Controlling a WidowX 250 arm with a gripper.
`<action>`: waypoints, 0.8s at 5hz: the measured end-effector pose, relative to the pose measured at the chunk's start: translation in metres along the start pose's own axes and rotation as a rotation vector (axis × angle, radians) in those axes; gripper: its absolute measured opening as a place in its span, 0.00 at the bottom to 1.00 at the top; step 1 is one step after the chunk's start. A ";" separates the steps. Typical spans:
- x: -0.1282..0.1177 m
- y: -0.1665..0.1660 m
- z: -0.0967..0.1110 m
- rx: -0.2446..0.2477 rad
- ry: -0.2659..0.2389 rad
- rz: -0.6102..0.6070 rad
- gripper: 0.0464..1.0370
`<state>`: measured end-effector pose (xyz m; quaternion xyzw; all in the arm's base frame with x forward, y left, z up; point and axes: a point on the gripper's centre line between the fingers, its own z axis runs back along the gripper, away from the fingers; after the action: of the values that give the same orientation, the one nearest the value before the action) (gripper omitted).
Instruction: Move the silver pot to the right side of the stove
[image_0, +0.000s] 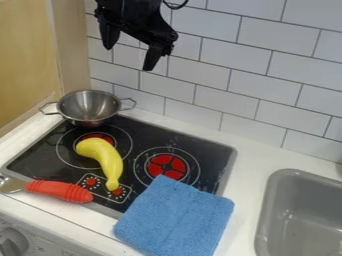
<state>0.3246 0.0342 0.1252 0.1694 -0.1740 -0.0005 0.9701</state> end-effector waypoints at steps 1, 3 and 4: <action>-0.016 -0.004 -0.012 -0.004 0.059 -0.020 0.96; -0.027 -0.006 -0.033 -0.050 0.134 -0.081 0.96; -0.034 -0.006 -0.047 -0.028 0.184 -0.118 0.96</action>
<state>0.3087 0.0457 0.0705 0.1652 -0.0739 -0.0443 0.9825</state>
